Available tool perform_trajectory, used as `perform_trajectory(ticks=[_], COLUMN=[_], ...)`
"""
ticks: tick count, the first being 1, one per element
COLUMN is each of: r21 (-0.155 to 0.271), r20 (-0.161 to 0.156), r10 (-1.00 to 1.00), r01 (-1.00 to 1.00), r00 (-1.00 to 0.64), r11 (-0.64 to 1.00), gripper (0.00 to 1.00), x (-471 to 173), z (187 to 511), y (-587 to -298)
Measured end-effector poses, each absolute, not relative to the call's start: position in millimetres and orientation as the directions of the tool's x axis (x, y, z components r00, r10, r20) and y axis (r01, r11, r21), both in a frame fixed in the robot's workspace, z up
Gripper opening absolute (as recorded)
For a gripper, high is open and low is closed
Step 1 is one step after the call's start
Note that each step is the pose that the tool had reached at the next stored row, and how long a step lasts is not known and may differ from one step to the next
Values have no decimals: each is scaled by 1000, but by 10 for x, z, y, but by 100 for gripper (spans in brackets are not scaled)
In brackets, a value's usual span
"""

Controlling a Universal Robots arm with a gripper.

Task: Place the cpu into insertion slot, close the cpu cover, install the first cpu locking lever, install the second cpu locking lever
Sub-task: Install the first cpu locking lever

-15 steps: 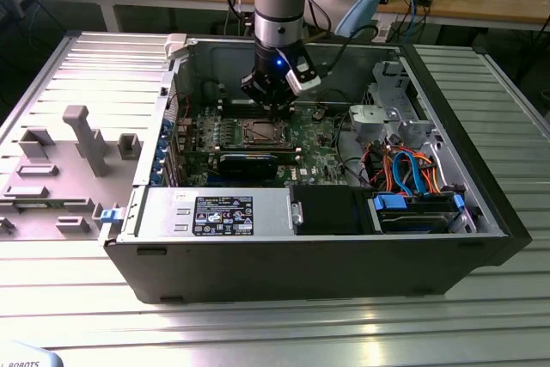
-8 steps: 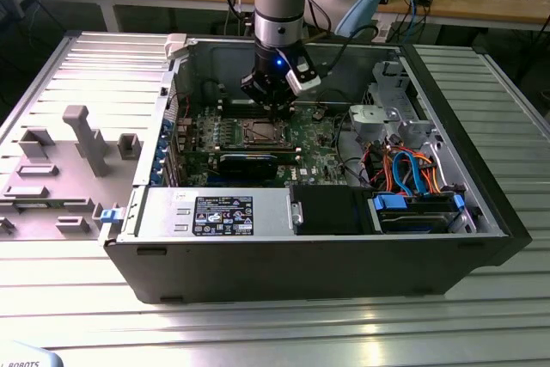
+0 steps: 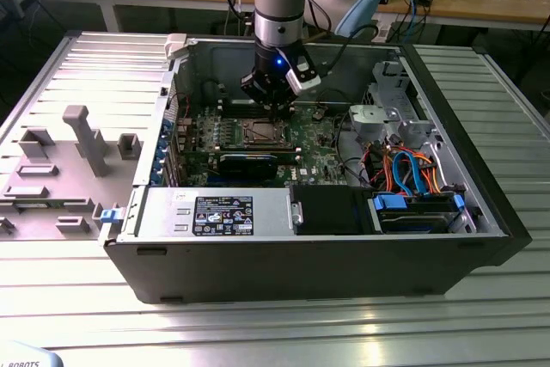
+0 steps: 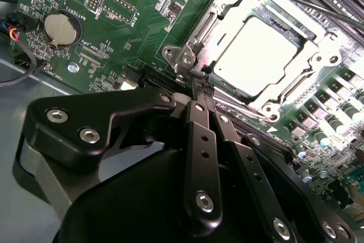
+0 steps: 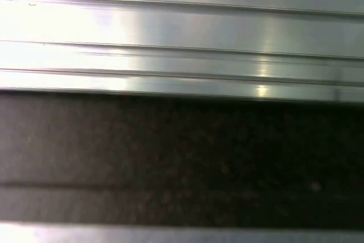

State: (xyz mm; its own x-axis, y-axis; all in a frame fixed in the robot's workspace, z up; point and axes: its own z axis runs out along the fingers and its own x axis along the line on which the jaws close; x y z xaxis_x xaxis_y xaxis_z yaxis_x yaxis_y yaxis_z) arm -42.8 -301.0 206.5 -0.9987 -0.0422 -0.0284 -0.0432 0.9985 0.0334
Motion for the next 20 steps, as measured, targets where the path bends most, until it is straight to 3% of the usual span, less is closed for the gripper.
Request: perform_trajectory(ticks=[20], r21=[17], r20=[-27], r10=[-43], r01=[-43], r00=[-999], r11=[999], gripper=[11], x=[-416], z=[2043], y=[-3011])
